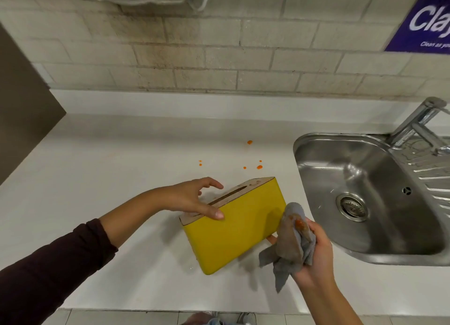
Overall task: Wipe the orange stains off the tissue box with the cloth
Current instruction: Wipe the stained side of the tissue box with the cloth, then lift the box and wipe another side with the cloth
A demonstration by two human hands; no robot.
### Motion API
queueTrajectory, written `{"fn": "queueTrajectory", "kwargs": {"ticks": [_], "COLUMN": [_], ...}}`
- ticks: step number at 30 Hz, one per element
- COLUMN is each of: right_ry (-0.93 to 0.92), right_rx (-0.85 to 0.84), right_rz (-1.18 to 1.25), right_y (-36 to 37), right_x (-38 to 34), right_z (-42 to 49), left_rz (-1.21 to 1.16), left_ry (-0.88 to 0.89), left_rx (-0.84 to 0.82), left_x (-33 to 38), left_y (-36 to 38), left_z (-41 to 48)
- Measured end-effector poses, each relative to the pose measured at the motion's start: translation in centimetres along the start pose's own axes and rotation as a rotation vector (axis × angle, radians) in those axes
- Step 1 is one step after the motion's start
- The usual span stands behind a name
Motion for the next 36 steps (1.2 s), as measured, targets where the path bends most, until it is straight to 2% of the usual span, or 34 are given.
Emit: {"fn": "queueTrajectory", "kwargs": {"ticks": [3, 7, 12, 17, 21, 25, 29, 33, 36], "right_ry": [-0.028, -0.006, 0.051, -0.006, 0.004, 0.06, 0.03, -0.015, -0.005], "right_rx": [-0.023, -0.009, -0.136, -0.187, -0.192, -0.339, -0.44, -0.544, -0.597], "right_rz": [0.057, 0.08, 0.157, 0.132, 0.117, -0.108, -0.308, -0.38, -0.427], "right_y": [0.0, -0.5, -0.1, 1.0, 1.7, 4.2, 6.4, 8.4, 8.4], "right_x": [-0.1, 0.0, 0.1, -1.0, -1.0, -0.3, 0.6, 1.4, 1.4], "right_z": [0.0, -0.1, -0.4, -1.8, -2.1, -3.4, -4.1, -4.5, -4.9], "left_rz": [0.126, 0.153, 0.216, 0.137, -0.142, -0.267, -0.387, -0.387, -0.432], "left_ry": [0.085, 0.051, 0.044, 0.109, 0.108, 0.119, 0.154, 0.107, 0.154], "left_rx": [-0.051, -0.183, -0.248, -0.223, -0.056, 0.327, 0.656, 0.841, 0.886], "left_x": [1.9, 3.4, 4.3, 5.0, 5.7, 6.0, 5.2, 3.7, 2.8], "left_y": [-0.1, 0.4, 0.4, -0.4, -0.7, -1.2, -1.0, -0.8, -0.8], "left_z": [0.3, 1.1, 1.4, 0.5, -0.3, -1.1, -2.0, -3.1, -4.0]}}
Point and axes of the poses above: each hand's wrist, its own z-axis towards the middle knuckle, its own y-axis out of the palm, x = y × z, the point moved 6 cm from there along z, towards the middle knuckle, and after that the axes turned 7 degrees about y, right-handed, at the moved point
